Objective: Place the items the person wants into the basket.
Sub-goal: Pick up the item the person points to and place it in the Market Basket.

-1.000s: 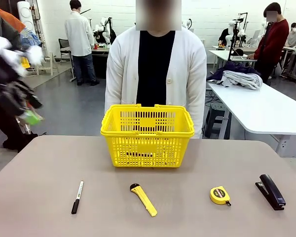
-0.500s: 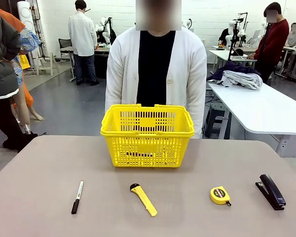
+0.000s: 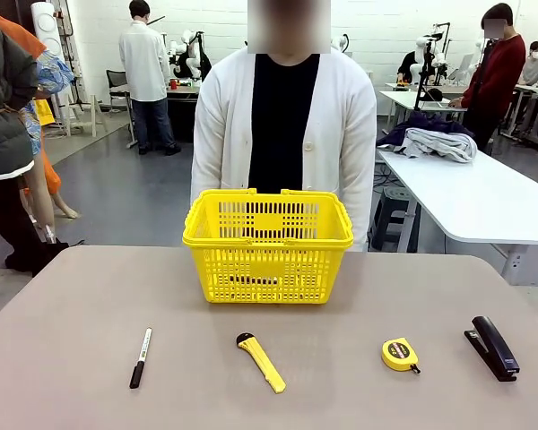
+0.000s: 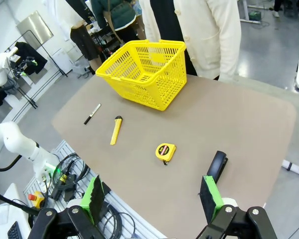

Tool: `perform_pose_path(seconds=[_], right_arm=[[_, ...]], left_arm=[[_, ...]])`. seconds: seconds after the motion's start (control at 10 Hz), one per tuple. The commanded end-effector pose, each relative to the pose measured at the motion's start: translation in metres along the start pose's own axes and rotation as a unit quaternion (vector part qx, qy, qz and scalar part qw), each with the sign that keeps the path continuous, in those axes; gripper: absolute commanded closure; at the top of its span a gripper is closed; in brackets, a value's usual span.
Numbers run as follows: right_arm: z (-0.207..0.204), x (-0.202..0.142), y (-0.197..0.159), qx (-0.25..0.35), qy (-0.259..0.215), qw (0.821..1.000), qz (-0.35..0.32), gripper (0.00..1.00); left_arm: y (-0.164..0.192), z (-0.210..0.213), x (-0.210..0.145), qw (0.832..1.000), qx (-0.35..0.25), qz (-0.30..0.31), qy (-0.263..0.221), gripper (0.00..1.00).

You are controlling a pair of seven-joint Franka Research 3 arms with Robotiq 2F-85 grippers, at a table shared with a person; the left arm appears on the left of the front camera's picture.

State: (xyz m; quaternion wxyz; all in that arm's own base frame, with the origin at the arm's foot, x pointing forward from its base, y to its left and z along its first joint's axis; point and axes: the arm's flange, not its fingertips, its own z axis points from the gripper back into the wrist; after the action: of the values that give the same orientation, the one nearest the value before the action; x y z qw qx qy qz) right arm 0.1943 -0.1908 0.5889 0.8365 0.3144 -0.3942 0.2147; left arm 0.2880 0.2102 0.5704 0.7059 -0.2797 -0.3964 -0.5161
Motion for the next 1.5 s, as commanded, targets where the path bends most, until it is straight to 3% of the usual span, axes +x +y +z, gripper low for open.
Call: perform_pose_path(seconds=[0.0, 1.4], right_arm=[[-0.0016, 0.0004, 0.0001, 0.009, -0.007, 1.000, 0.006, 0.00], [-0.0016, 0.0004, 0.0001, 0.009, -0.007, 1.000, 0.006, 0.00]], left_arm=[[-0.0009, -0.0012, 0.0013, 1.000, 0.010, 0.001, 0.002, 0.00], [0.0019, -0.0009, -0.0015, 1.000, 0.007, 0.012, 0.008, 0.00]])
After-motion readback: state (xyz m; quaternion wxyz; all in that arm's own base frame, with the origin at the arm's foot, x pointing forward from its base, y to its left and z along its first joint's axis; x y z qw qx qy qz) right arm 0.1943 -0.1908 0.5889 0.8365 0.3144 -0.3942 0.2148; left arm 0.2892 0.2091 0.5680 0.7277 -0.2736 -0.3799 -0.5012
